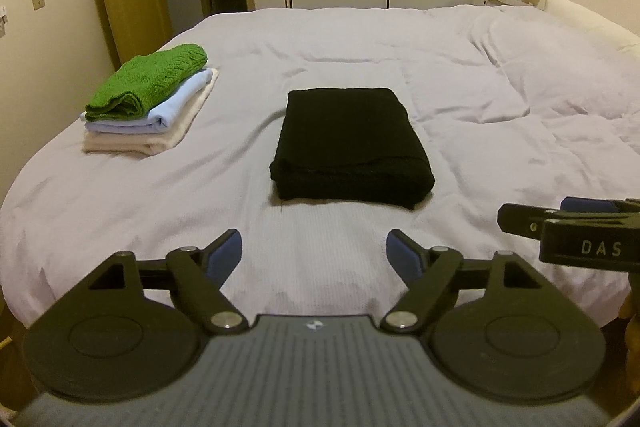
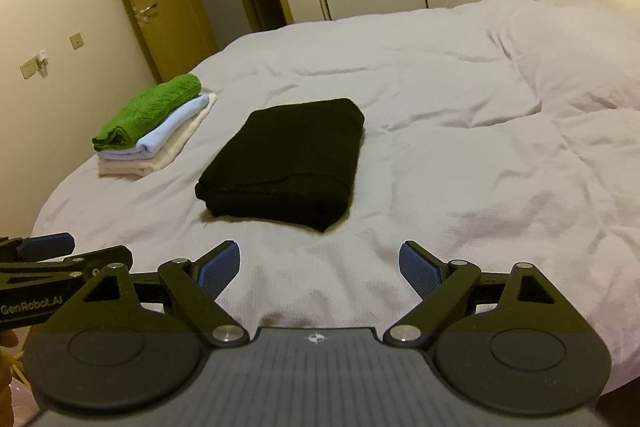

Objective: Fold clothes
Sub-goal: 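Open both grippers and withdraw them from the folded skirt, then lower both open grippers onto the folded black skirt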

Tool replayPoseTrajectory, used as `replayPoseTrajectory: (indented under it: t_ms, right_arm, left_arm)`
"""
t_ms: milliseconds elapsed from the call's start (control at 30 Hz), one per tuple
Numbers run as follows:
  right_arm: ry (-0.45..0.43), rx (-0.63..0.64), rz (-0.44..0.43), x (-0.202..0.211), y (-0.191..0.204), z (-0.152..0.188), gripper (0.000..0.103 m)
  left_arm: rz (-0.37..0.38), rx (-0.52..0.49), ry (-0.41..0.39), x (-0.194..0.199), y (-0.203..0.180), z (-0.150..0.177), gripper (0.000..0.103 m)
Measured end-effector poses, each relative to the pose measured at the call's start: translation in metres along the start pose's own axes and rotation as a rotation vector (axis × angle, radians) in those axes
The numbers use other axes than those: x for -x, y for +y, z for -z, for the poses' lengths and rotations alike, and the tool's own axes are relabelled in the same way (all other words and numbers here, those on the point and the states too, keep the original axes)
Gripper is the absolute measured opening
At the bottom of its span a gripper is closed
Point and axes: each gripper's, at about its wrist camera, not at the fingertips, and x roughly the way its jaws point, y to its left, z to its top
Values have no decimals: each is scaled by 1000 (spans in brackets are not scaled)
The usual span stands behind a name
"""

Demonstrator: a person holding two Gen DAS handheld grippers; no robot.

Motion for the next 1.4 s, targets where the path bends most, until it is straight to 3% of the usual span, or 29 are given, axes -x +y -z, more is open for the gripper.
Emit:
replayPoseTrajectory:
  t_ms: [233,433,600,833,1000,1200,1400]
  right_arm:
    - [47,-24,-9,-22,-7,0,89]
    - [105,-88,-62,-54,-22,1,89]
    - [108,-328,-238,-89,-61,-2,89]
    - [97,-566,-354,-147,-99,-14,89]
    - [82,-588,-341,-182,-109,-29,89]
    - [91,-620,-351,-209,-119,-29,89]
    - [81,-634,-368,-217,-124,-32,88]
  left_arm:
    - [50,60,38,-21,19,5,78]
    - [181,259,97,-64,65,4,80]
    - [278,421,135,-118,103,-8,80]
    - [404,599,192,-216,137,-30,80]
    - [468,733,254,-271,158,-29,80]
    - [575,886,251,-291,171,-10,80]
    - [662,896,273,-319,164,-27,79]
